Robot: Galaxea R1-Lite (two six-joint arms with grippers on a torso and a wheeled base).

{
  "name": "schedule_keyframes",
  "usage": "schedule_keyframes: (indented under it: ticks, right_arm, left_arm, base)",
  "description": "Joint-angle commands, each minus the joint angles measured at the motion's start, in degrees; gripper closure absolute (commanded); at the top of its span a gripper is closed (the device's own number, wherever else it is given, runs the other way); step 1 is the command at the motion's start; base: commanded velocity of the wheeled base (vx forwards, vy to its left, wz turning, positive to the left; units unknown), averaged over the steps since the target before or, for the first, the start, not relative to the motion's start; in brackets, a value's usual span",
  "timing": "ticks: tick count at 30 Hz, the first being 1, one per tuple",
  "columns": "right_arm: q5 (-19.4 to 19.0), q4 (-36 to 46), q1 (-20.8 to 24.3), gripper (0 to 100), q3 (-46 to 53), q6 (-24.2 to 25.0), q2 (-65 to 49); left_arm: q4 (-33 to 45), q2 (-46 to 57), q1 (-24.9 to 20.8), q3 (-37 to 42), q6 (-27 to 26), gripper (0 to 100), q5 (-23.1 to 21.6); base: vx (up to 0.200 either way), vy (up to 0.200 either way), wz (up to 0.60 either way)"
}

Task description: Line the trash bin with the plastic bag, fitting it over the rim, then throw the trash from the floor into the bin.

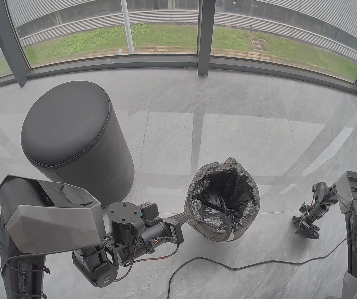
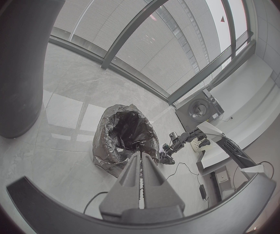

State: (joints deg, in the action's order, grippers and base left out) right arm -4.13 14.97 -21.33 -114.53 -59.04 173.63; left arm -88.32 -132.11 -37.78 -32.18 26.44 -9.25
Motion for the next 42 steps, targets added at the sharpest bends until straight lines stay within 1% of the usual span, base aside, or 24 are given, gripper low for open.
schedule_keyframes:
  ticks: [1, 3, 4, 5, 8, 13, 15, 16, 18, 20, 21, 22, 23, 24, 27, 28, 29, 30, 32, 35, 36, 38, 40, 42]
  right_arm:
    - [1.85, -1.35, -0.29, 0, -0.06, -0.11, 3.99]
    - [1.5, -7.24, -0.38, 0, -0.06, 0.06, 3.99]
    - [0.44, -11.19, -0.55, 0, -0.06, 0.24, 3.99]
    - [-0.88, -14.18, -0.64, 100, -0.06, 0.33, 3.99]
    - [-6.06, -19.63, -0.99, 100, -0.06, 2.17, 3.99]
    - [-11.34, -21.56, -0.73, 100, -0.06, 7.54, 3.99]
    - [-13.01, -20.33, -0.29, 100, -0.06, 9.91, 3.99]
    - [-13.18, -19.98, -0.29, 100, -0.06, 10.44, 3.99]
    - [-14.41, -14.97, 1.12, 100, -0.06, 16.85, 3.99]
    - [-14.5, -14.09, 1.38, 100, -0.06, 21.25, 3.99]
    - [-14.5, -15.94, 1.38, 100, -0.06, 22.83, 3.99]
    - [-14.59, -19.1, 1.29, 100, -0.06, 24.15, 0.83]
    - [-14.59, -19.1, 1.29, 100, -0.06, 24.15, 0.83]
    - [-14.59, -21.91, 1.29, 100, -0.06, 26.96, -4.7]
    - [-14.94, -22.44, 2.44, 100, -0.06, 32.85, -13.67]
    - [-15.47, -22.35, 3.4, 100, -0.06, 34.34, -16.66]
    - [-15.55, -22.35, 3.58, 100, -0.06, 34.61, -17.01]
    - [-16.96, -22.35, 5.95, 100, -0.06, 36.89, -21.23]
    - [-18.46, -21.74, 9.91, 100, -0.06, 39.35, -25.89]
    - [-18.98, -19.8, 17.2, 100, -0.06, 44.54, -30.19]
    - [-18.89, -18.31, 20.54, 100, -0.06, 46.91, -31.6]
    - [-18.89, -16.02, 25.55, 100, -0.06, 49.9, -34.06]
    - [-18.54, -13.04, 30.65, 100, -0.06, 51.39, -36.78]
    - [-18.46, -8.73, 33.81, 100, -0.06, 51.22, -38.63]
  left_arm:
    - [-0.01, -1.48, 0.07, -0.07, 0.28, 100, 0.99]
    - [-0.01, -1.75, 0.07, -0.16, 0.63, 100, 1.17]
    - [-0.01, -1.84, 0.07, -0.25, 0.63, 100, 1.25]
    - [-0.01, -1.84, -0.01, -0.25, 0.63, 100, 1.25]
    - [-0.01, -1.84, -0.28, -0.34, 0.63, 100, 1.52]
    - [-0.1, -1.57, -0.54, -0.42, 0.54, 100, 1.61]
    - [-0.1, -0.69, -0.54, -0.51, 0.54, 100, 1.61]
    - [-0.1, -0.43, -0.54, -0.51, 0.54, 100, 1.61]
    - [-0.1, 1.94, -0.54, -0.69, 0.63, 100, 1.52]
    - [-0.1, 3.17, -0.45, -0.6, 0.54, 100, 1.52]
    - [-0.1, 3.88, -0.37, -0.51, 0.54, 100, 1.61]
    - [-0.19, 4.49, -0.28, -0.34, 0.37, 100, 1.61]
    - [-0.19, 4.49, -0.28, -0.34, 0.37, 100, 1.61]
    - [-0.1, 5.72, -0.1, 0.19, 0.28, 100, 1.69]
    - [-0.1, 6.95, 0.16, 0.45, -0.07, 100, 1.61]
    - [-0.1, 7.22, 0.43, 0.37, -0.16, 100, 1.61]
    - [-0.1, 7.22, 0.51, 0.37, -0.16, 100, 1.69]
    - [-0.1, 7.83, 1.13, 0.37, -0.16, 100, 1.69]
    - [-0.19, 8.54, 2.1, 0.1, -0.34, 100, 1.69]
    - [-0.1, 9.77, 3.68, 0.1, -0.78, 100, 1.69]
    - [-0.1, 10.21, 4.29, 0.28, -1.3, 100, 1.61]
    - [-0.1, 10.64, 5.35, 0.81, -2.62, 100, 1.61]
    - [-0.1, 11.26, 6.23, 1.51, -3.85, 100, 1.61]
    - [-0.1, 12.23, 6.58, 2.48, -4.12, 100, 1.61]
  base:
    - [0.0, 0.0, 0.0]
    - [0.0, 0.0, 0.0]
    - [0.0, 0.0, 0.0]
    - [0.0, 0.0, 0.0]
    - [0.0, 0.0, 0.0]
    - [0.0, 0.0, 0.0]
    - [0.0, 0.0, 0.0]
    - [0.0, 0.0, 0.0]
    - [0.0, 0.0, 0.0]
    - [0.0, 0.0, 0.0]
    - [0.0, 0.0, 0.0]
    - [0.0, 0.0, 0.0]
    - [0.0, 0.0, 0.0]
    - [0.0, 0.0, 0.0]
    - [0.0, 0.0, 0.0]
    - [0.0, 0.0, 0.0]
    - [0.0, 0.0, 0.0]
    - [0.0, 0.0, 0.0]
    - [0.0, 0.0, 0.0]
    - [0.0, 0.0, 0.0]
    - [0.0, 0.0, 0.0]
    - [0.0, 0.0, 0.0]
    - [0.0, 0.0, 0.0]
    - [0.0, 0.0, 0.0]
